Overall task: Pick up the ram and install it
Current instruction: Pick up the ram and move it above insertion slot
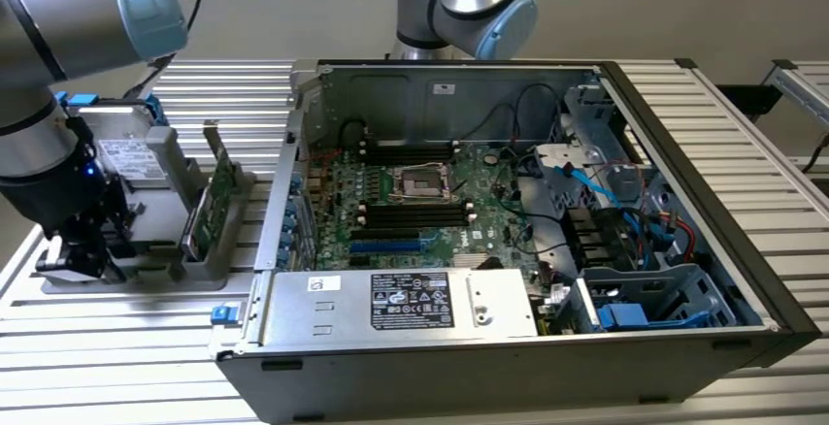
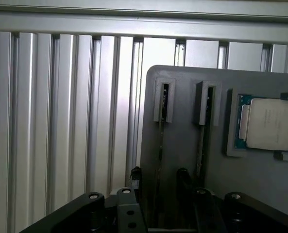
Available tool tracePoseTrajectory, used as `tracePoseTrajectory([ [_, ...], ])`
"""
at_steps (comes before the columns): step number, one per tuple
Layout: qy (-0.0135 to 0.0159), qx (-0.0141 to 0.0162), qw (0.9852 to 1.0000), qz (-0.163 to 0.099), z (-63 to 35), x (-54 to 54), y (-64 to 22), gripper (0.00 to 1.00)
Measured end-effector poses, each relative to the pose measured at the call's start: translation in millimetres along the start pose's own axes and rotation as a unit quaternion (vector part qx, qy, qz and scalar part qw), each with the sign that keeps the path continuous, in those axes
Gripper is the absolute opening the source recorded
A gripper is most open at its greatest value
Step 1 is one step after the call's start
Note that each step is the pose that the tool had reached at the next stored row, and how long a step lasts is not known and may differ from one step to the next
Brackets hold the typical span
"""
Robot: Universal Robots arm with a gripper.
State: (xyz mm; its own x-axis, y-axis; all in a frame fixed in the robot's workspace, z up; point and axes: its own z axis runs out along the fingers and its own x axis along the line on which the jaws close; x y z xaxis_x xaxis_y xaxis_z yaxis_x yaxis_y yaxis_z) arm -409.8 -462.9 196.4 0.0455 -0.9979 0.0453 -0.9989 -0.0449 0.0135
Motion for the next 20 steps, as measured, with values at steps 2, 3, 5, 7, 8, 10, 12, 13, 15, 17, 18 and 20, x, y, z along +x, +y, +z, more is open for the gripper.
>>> tracePoseTrajectory([
  [2,0.0001,-0.0001,1.0000,0.000,1.8,0.0,-2.0,0.42],
  [3,0.0001,0.0000,1.0000,0.000,2.2,-0.1,-2.3,0.42],
  [5,0.0000,0.0000,1.0000,0.000,2.4,0.0,-2.3,0.42],
  [7,0.0001,0.0000,1.0000,0.000,2.5,0.0,-2.3,0.42],
  [8,0.0000,0.0000,1.0000,0.000,2.6,0.0,-2.3,0.42],
  [10,0.0000,0.0000,1.0000,0.000,3.0,0.0,-2.3,0.42],
  [12,0.0000,0.0000,1.0000,0.000,3.3,-0.1,-2.4,0.42],
  [13,0.0000,0.0000,1.0000,0.000,3.5,-0.1,-2.4,0.40],
  [15,0.0000,-0.0001,1.0000,0.000,3.9,-0.1,-2.4,0.34],
  [17,0.0000,-0.0001,1.0000,0.000,4.2,-0.1,-2.4,0.27],
  [18,0.0001,-0.0001,1.0000,0.000,4.2,-0.1,-2.4,0.21],
  [20,0.0000,-0.0002,1.0000,0.000,4.4,-0.1,-2.4,0.15],
])
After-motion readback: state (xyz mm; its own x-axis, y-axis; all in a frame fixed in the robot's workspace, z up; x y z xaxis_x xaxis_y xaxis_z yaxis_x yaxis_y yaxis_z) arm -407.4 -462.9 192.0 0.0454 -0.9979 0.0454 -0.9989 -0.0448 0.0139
